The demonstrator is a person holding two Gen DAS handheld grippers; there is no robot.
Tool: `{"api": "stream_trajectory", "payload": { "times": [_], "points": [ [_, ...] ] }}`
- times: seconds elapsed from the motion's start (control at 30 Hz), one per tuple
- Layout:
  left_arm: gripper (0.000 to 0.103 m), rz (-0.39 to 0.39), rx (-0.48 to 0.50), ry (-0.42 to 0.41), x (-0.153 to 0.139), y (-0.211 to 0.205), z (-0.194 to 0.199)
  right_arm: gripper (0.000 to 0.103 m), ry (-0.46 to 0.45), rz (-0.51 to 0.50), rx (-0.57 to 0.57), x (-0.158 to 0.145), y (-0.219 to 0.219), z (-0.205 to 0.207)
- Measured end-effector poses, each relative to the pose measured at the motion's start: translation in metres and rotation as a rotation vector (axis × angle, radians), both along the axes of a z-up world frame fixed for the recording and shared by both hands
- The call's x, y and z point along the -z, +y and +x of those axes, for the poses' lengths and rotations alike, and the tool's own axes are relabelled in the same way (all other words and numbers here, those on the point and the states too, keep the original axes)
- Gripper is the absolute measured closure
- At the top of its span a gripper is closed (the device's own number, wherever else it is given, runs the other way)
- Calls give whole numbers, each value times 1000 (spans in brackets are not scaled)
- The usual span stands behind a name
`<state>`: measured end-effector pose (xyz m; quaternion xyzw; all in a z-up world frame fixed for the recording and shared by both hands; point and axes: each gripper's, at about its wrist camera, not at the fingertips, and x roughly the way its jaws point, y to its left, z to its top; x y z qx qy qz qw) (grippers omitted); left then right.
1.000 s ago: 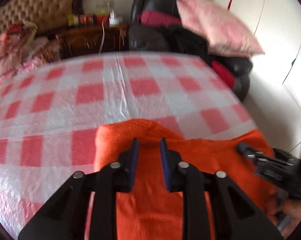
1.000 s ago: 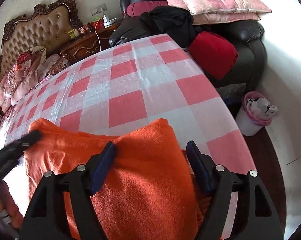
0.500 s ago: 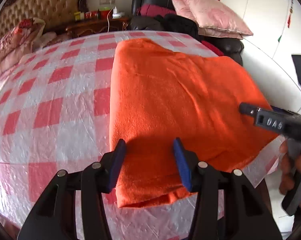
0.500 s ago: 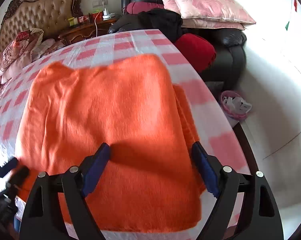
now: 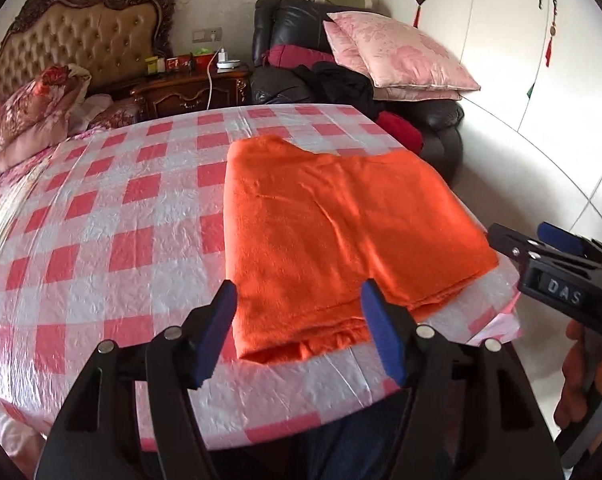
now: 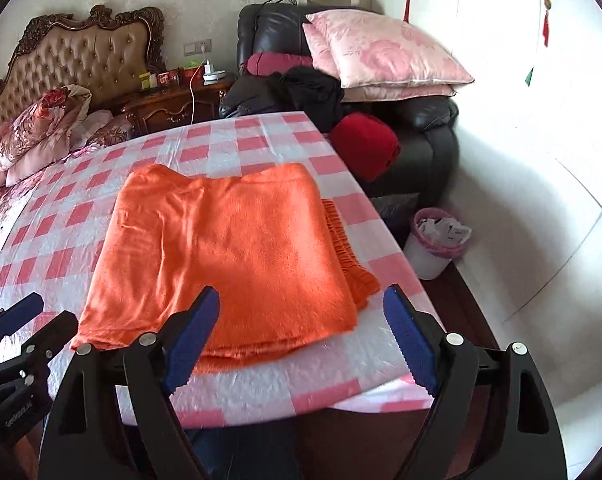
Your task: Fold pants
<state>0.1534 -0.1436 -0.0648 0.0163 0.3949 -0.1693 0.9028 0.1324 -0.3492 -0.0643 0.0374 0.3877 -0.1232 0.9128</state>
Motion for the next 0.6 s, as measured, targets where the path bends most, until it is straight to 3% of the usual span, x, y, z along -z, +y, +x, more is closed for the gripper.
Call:
{"api": "stream_trajectory", "payload": {
  "times": [0.1, 0.2, 0.47, 0.6],
  "points": [
    [37, -8, 2, -25, -14, -1, -11, 21, -1, -5, 1, -9, 3, -12],
    [24, -48, 9, 5, -23, -1, -17, 20, 4, -17, -6, -14, 8, -21],
    [2, 3, -54, -9, -35, 2, -25, 16, 36, -27, 13, -15, 8, -31],
    [2, 38, -59, -21, -43, -1, -29, 16, 46, -33, 7, -12, 8, -33]
  ]
}}
